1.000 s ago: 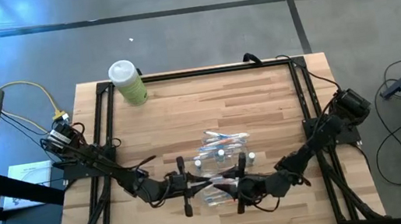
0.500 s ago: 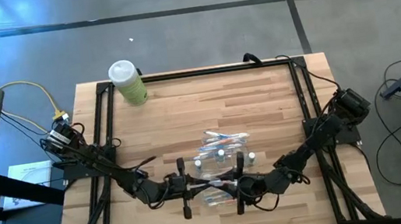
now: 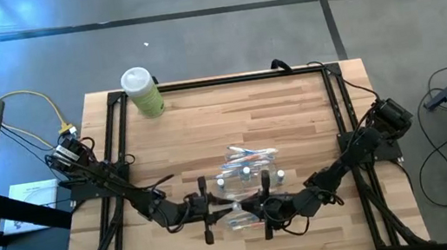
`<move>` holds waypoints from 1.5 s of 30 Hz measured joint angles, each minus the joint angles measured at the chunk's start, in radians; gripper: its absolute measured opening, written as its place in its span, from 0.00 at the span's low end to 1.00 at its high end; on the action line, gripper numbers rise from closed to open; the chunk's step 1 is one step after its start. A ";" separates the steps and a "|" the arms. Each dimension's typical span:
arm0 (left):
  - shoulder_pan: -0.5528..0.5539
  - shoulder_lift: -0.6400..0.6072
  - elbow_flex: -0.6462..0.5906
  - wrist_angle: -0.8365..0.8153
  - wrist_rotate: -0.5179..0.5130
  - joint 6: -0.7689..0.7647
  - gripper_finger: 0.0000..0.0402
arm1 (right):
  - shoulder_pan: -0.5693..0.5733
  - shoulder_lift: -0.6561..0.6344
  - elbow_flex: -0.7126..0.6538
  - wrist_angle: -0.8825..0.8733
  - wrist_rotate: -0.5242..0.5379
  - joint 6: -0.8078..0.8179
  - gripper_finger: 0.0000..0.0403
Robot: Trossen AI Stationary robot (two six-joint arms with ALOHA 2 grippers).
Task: Pick & Place toothbrushing station
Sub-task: Put the blue toothbrush into the transparent organizer
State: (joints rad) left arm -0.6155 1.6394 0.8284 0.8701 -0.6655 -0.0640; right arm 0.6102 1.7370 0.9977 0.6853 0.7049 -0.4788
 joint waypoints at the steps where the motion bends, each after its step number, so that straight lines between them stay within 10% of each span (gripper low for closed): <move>1: 0.000 0.000 0.000 0.000 0.000 -0.001 0.20 | 0.003 0.000 0.000 0.000 0.002 -0.002 0.00; 7: 0.000 0.000 0.000 -0.001 0.000 0.002 0.29 | 0.018 0.000 0.000 -0.001 0.053 -0.039 0.00; 21: -0.027 0.000 0.001 -0.003 -0.014 0.004 0.41 | 0.130 -0.003 0.000 -0.002 0.637 -0.283 0.00; 29: -0.032 0.000 0.001 -0.008 -0.014 0.003 0.41 | 0.146 -0.076 -0.035 -0.039 0.777 -0.281 0.01; 45: -0.035 0.000 0.002 -0.033 -0.018 -0.015 0.41 | 0.088 -0.329 -0.373 -0.053 0.487 0.253 0.01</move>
State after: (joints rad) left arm -0.6502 1.6390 0.8299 0.8375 -0.6830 -0.0791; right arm 0.6983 1.4080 0.6251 0.6327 1.1919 -0.2254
